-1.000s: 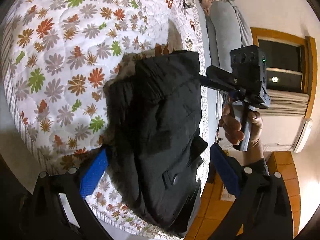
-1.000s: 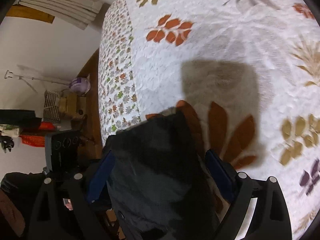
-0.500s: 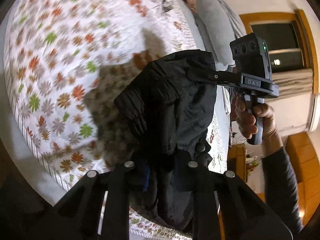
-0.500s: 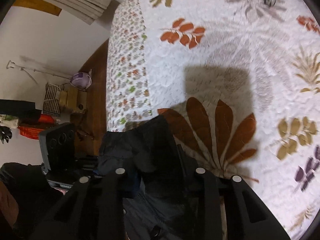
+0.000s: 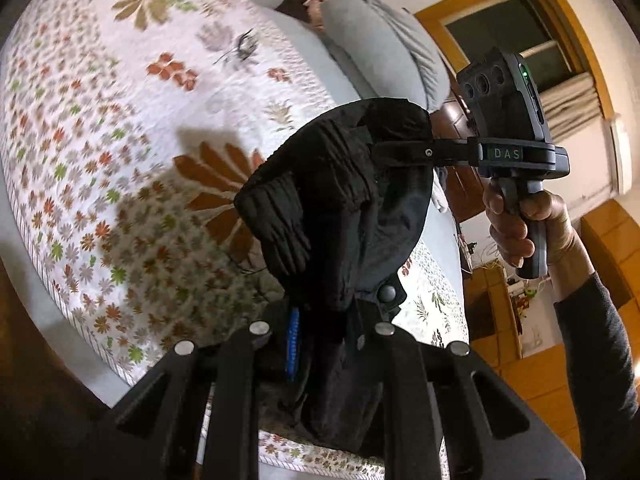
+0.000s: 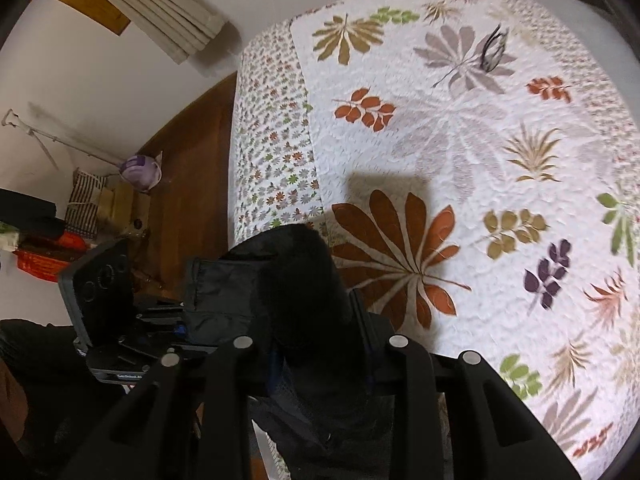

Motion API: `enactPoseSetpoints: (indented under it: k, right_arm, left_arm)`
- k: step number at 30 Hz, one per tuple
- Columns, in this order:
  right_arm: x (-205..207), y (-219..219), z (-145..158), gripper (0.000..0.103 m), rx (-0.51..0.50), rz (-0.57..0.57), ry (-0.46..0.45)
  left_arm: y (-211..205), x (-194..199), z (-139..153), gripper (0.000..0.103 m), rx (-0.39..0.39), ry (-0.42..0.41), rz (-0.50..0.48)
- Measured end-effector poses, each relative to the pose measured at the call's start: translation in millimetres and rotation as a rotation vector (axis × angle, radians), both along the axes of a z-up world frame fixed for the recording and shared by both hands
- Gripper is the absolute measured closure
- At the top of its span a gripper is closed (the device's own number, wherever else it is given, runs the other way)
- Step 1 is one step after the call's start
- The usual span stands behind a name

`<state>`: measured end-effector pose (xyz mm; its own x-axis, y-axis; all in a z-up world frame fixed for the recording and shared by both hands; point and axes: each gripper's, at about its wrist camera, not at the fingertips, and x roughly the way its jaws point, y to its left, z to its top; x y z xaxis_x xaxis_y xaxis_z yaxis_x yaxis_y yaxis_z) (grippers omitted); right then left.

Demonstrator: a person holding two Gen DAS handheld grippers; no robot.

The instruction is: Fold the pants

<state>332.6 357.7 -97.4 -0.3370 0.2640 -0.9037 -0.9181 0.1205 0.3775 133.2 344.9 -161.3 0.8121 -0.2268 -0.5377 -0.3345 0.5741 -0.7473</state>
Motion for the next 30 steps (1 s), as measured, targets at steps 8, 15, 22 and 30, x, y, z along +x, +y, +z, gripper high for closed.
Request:
enactPoseSetpoints:
  k: [8, 15, 22, 30]
  right_arm:
    - [-4.0, -38.3, 34.8, 0.074, 0.049, -0.046, -0.040]
    - [-9.5, -65.7, 57.8, 0.074, 0.090, -0.079, -0.067]
    - [-14.3, -93.8, 75.3, 0.074, 0.121, -0.114, -0.090]
    - [-17.0, -131.2, 92.9, 0.074, 0.154, -0.165, -0.117]
  left_arm:
    - [-24.6, 4.4, 26.8, 0.087, 0.054, -0.035, -0.032]
    - [-42.8, 2.6, 47.6, 0.088, 0.100, -0.051, -0.056]
    - [-63.6, 0.2, 65.4, 0.088, 0.146, -0.066, -0.085]
    - [-91.2, 3.8, 85.2, 0.088, 0.209, -0.079, -0.133]
